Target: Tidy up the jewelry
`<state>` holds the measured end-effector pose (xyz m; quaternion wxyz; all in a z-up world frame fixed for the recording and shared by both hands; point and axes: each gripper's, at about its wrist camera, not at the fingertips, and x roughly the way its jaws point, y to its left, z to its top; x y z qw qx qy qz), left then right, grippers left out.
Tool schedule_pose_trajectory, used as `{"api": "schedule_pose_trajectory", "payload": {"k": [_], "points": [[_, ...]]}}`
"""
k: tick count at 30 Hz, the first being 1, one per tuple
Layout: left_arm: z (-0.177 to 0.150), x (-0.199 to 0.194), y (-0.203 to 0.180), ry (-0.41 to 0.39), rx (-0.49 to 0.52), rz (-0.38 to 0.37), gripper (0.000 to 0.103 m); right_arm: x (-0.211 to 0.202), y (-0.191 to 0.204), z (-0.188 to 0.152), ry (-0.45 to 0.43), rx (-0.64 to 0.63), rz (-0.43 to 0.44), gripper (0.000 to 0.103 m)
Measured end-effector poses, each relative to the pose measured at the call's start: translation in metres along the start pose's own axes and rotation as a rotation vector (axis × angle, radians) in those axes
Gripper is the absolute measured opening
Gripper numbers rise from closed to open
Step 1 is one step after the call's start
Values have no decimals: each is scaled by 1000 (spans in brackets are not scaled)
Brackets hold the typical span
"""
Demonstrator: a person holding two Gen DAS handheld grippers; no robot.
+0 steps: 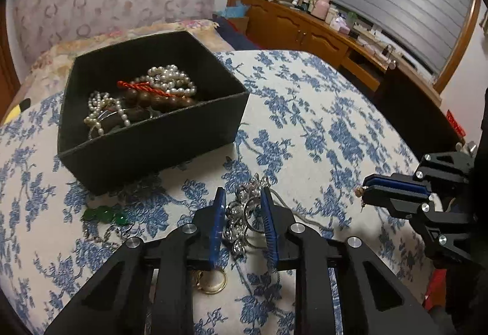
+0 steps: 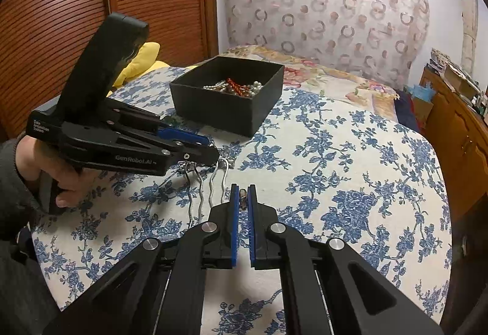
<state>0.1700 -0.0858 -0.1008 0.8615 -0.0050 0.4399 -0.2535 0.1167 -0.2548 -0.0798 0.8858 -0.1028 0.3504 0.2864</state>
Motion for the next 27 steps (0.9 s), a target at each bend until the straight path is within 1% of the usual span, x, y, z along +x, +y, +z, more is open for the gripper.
{"api": "schedule_pose_trajectory", "payload": {"k": [1, 3, 4, 8, 13, 14, 16, 23, 27], "points": [[0, 0, 1, -4, -4, -7, 18, -1, -1, 0, -1, 2, -1, 6], [0, -5, 1, -16, -15, -40, 11, -1, -2, -1, -2, 4, -3, 6], [0, -6, 1, -17, -19, -49, 11, -1, -3, 0, -1, 3, -4, 6], [0, -13, -3, -33, -12, -49, 10, -2, -4, 2, -7, 3, -7, 6], [1, -34, -9, -87, -4, -43, 7, -8, -6, 8, -24, 8, -11, 6], [1, -37, -9, -95, -5, -41, 7, -10, -6, 10, -30, 7, -11, 6], [5, -47, -10, -126, 4, -10, 7, -12, -7, 15, -40, 7, -9, 6], [20, -78, 4, -214, -18, -5, 7, -15, -8, 45, -84, -11, -7, 6], [32, -89, 19, -253, -30, 40, 7, -10, -7, 68, -112, -22, 4, 6]]}}
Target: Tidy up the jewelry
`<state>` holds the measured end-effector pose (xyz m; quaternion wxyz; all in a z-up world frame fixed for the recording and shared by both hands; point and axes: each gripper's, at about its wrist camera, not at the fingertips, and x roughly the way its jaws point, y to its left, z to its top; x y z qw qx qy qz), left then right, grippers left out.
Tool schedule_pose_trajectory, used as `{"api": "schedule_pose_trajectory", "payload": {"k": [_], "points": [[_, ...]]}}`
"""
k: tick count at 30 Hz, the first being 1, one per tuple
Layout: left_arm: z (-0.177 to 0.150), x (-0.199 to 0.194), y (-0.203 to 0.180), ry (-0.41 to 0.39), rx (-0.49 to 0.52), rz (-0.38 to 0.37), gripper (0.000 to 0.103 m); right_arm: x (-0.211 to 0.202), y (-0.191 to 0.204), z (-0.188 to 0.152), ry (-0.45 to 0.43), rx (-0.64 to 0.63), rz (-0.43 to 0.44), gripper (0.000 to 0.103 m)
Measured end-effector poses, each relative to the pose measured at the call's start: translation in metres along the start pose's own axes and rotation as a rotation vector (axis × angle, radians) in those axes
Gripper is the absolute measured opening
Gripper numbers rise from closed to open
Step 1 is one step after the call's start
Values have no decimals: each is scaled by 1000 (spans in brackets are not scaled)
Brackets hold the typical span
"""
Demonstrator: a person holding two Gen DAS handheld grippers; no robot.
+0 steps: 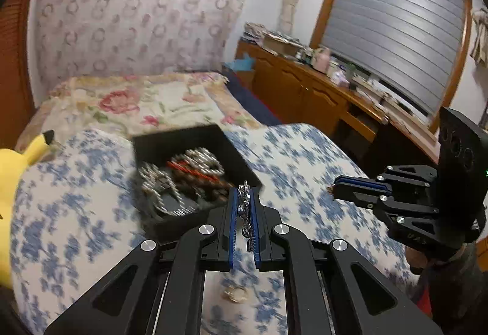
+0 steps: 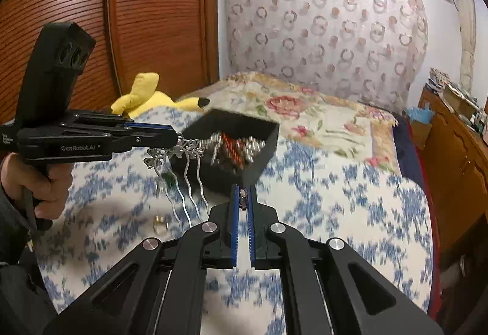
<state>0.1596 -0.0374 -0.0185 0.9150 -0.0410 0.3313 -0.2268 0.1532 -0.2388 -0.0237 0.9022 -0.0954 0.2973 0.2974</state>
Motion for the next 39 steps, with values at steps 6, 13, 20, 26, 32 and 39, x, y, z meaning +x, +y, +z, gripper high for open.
{"api": "schedule_pose_trajectory", "payload": {"k": [6, 13, 20, 26, 32, 39], "points": [[19, -3, 29, -35, -48, 39, 7, 24, 2, 28, -19, -12, 32, 6], [34, -1, 59, -62, -92, 86, 7, 65, -3, 42, 6, -5, 84, 6], [41, 20, 72, -41, -96, 125, 7, 95, -13, 39, 43, 26, 121, 7], [42, 32, 74, -27, -97, 128, 7, 103, -17, 36, 49, 45, 149, 7], [44, 42, 72, -13, -91, 124, 7, 100, -21, 34, 34, 53, 146, 7], [40, 51, 65, 16, -60, 154, 8, 98, -19, 32, 32, 44, 142, 7]]}}
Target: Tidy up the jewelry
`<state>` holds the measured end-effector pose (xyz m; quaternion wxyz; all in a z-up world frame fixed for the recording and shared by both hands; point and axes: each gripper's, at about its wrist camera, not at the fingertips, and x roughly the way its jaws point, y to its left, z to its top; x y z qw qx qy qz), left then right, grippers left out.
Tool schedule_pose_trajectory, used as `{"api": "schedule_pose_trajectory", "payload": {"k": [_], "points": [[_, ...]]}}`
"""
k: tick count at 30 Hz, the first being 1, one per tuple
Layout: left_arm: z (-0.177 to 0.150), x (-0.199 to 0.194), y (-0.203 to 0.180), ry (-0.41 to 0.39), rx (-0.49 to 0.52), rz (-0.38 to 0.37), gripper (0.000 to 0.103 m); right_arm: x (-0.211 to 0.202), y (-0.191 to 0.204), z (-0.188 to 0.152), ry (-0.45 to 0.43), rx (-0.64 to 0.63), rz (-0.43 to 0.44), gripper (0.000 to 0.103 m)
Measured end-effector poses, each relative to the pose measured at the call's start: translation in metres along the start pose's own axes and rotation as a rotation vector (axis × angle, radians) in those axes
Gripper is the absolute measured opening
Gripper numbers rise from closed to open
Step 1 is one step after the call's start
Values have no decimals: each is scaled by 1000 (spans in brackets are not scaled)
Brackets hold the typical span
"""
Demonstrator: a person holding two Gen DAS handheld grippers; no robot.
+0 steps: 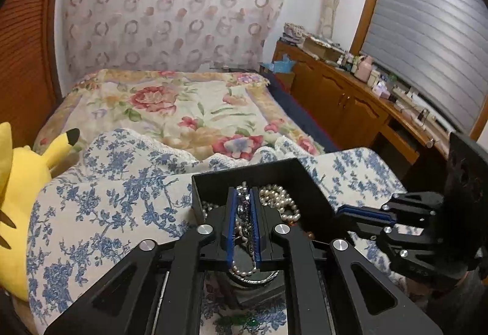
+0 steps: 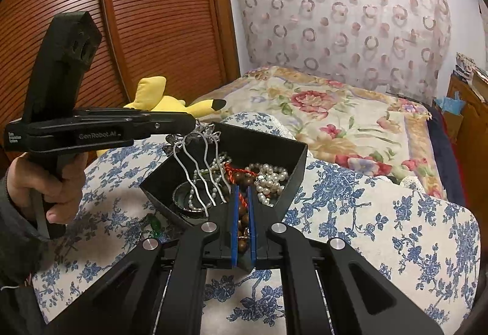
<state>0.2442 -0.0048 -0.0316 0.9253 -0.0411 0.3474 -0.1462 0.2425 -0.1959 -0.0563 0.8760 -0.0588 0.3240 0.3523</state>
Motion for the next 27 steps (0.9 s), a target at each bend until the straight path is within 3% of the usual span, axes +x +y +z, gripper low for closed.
{"api": "schedule_pose_trajectory", "payload": {"k": [5, 12, 15, 27], "points": [[-1, -10, 0, -6, 19, 9, 25, -7, 8, 1, 0, -16, -7, 7], [-25, -35, 6, 7, 46, 26, 42, -14, 28, -7, 26, -62, 8, 8], [-40, -44, 10, 28, 53, 43, 44, -13, 41, -18, 52, -82, 17, 22], [-94, -53, 21, 124, 57, 59, 49, -4, 84, -61, 170, -152, 79, 22]]}}
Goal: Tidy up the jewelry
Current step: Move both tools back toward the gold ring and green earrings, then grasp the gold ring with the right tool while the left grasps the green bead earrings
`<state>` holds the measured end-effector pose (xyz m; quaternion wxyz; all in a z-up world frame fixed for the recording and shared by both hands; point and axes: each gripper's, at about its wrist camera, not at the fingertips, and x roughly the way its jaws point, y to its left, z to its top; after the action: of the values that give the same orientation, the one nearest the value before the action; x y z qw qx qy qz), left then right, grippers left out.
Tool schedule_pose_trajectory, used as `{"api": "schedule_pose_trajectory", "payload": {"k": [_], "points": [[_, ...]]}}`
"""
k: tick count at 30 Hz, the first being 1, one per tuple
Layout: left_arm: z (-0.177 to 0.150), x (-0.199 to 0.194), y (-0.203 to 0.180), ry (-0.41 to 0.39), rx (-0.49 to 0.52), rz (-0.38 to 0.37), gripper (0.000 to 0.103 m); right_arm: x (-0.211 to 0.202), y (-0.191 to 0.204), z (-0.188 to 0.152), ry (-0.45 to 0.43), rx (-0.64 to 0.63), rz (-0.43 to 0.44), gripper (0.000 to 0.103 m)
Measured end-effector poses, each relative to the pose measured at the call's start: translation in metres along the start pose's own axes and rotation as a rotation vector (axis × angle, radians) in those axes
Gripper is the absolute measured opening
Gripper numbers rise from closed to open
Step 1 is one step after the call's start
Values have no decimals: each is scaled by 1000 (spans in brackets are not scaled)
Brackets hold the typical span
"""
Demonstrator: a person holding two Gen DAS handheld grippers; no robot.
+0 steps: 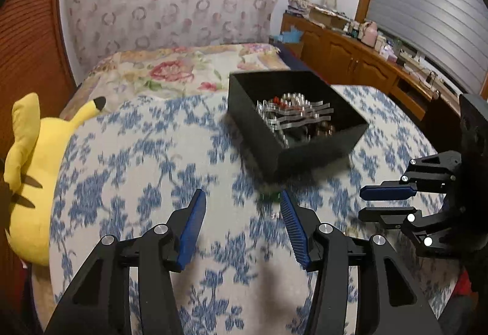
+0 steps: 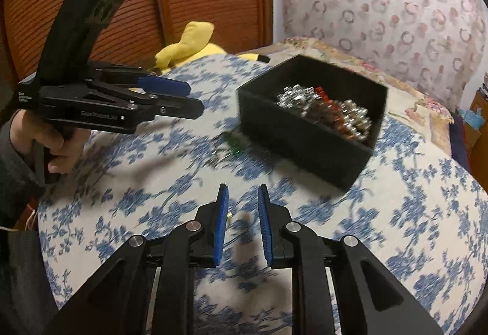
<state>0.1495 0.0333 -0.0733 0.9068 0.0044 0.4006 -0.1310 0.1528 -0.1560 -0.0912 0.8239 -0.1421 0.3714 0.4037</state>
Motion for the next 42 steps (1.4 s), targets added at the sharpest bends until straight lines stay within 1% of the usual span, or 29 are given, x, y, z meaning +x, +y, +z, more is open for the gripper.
{"api": "schedule_pose_trajectory", "payload": {"k": [7, 11, 14, 15, 17, 18, 20, 22, 28, 29, 31, 33, 34, 42], "points": [[-16, 3, 2, 29, -14, -2, 49, 3, 21, -6, 27, -23, 49, 22], [-21, 5, 2, 38, -17, -6, 49, 11, 25, -10, 63, -32, 42, 22], [-22, 5, 1, 39, -19, -11, 49, 15, 24, -9, 71, -30, 32, 21], [-22, 6, -1, 39, -17, -13, 49, 15, 24, -8, 73, -34, 27, 20], [-21, 7, -3, 40, -13, -16, 49, 17, 24, -7, 75, -45, 4, 9], [-20, 8, -4, 41, -12, -18, 49, 19, 22, -5, 76, -49, -6, 7], [-19, 11, -6, 45, -8, -21, 49, 18, 19, -6, 77, -49, 4, 6], [-17, 15, -9, 50, 0, -26, 49, 16, 17, -6, 73, -51, -8, 5], [-9, 26, -15, 63, 16, -33, 49, 5, 6, -6, 37, -20, -17, 5], [-8, 28, -15, 64, 16, -34, 48, 3, 4, -6, 29, -15, -19, 5], [-4, 32, -17, 69, 18, -37, 43, -2, 0, -9, 20, -10, -19, 5], [-1, 35, -18, 70, 28, -34, 35, -4, -1, -9, 11, -4, -19, 5], [0, 36, -18, 71, 32, -32, 33, -5, -2, -9, 8, -2, -19, 5], [7, 46, -18, 86, 66, 7, 33, -7, -5, -7, -9, 15, -16, 5]]}}
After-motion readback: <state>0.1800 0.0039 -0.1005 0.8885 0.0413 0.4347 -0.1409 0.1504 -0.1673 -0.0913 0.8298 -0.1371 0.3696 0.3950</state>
